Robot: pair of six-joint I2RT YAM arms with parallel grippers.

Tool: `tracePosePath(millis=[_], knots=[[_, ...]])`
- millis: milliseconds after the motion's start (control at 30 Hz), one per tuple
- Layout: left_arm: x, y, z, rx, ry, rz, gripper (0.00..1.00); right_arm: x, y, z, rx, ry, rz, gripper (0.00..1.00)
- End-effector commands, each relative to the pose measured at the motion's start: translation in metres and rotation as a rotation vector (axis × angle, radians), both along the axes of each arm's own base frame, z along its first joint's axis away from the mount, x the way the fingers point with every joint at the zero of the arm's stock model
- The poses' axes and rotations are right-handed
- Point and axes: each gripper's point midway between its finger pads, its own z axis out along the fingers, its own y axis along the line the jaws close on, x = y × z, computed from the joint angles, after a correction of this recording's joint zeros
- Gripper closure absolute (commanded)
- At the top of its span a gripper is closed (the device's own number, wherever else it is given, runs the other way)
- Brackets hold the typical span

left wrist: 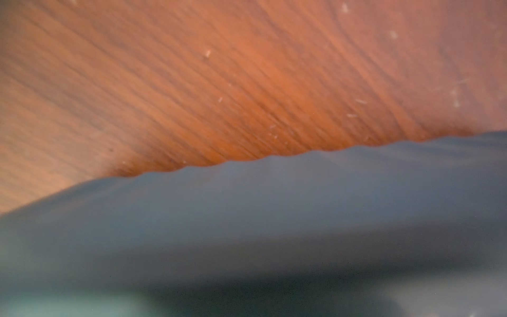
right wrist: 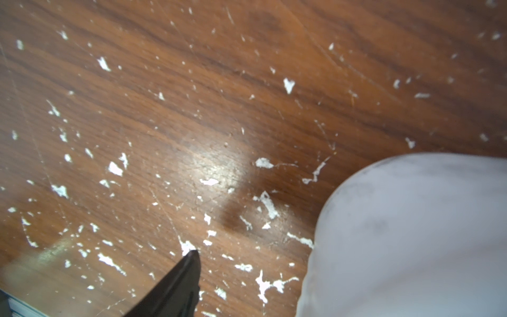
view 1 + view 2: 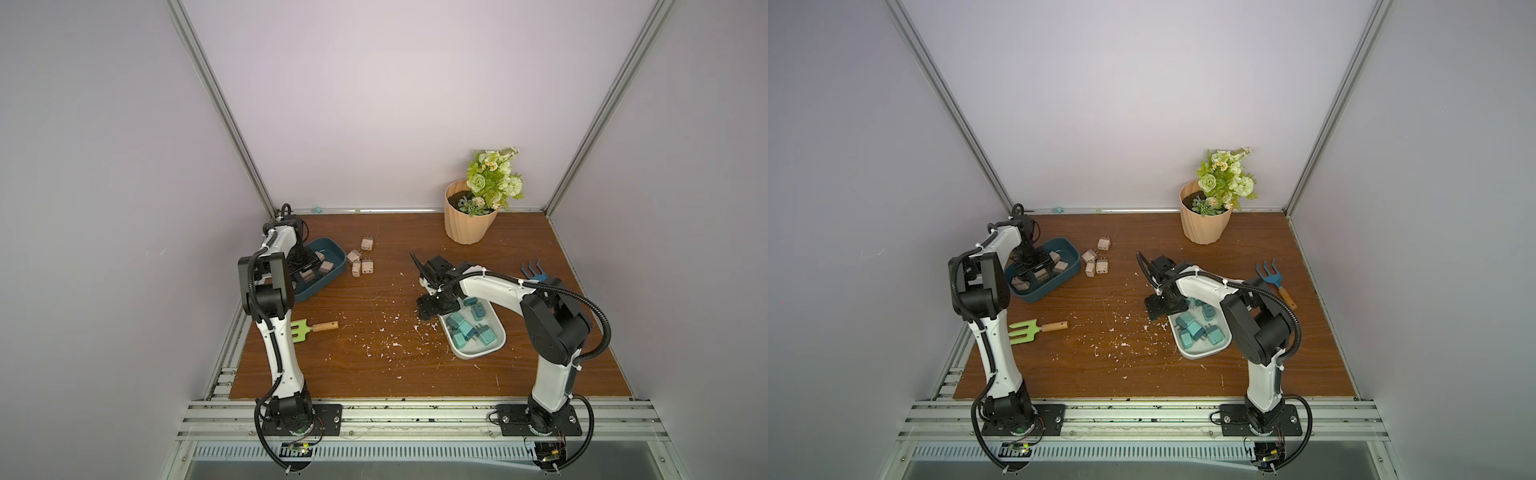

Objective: Place the plugs by color into the storage box
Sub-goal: Place the plug in the storage box, then adjust the storage box at the center of the board.

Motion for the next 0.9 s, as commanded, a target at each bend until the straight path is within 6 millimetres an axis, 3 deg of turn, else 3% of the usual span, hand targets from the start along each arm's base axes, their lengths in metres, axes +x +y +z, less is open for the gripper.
tracePosePath(millis=[0,200,333,467,567,700,867], knots=[[0.002,0.003,0.05,0.041,-0.082,0.005,0.19,-0.007,-0.001,-0.009,-0.03,0.037,-0.003,0.2],[0.007,-0.022,0.111,0.024,-0.229,-0.068,0.18,-0.005,0.003,-0.01,-0.027,0.039,0.002,0.2],[0.006,-0.062,0.126,0.078,-0.254,-0.3,0.18,-0.002,0.007,-0.009,-0.026,0.035,0.012,0.2],[-0.012,-0.093,0.106,0.131,-0.182,-0.503,0.18,-0.002,0.009,-0.01,-0.026,0.036,0.019,0.2],[-0.026,-0.104,0.089,0.122,-0.141,-0.57,0.18,-0.003,0.008,-0.012,-0.03,0.039,0.022,0.2],[-0.035,-0.106,0.074,0.103,-0.125,-0.57,0.18,-0.005,0.006,-0.014,-0.033,0.042,0.025,0.2],[-0.034,-0.096,0.04,0.131,-0.048,-0.532,0.19,-0.007,0.005,-0.014,-0.033,0.043,0.031,0.2]])
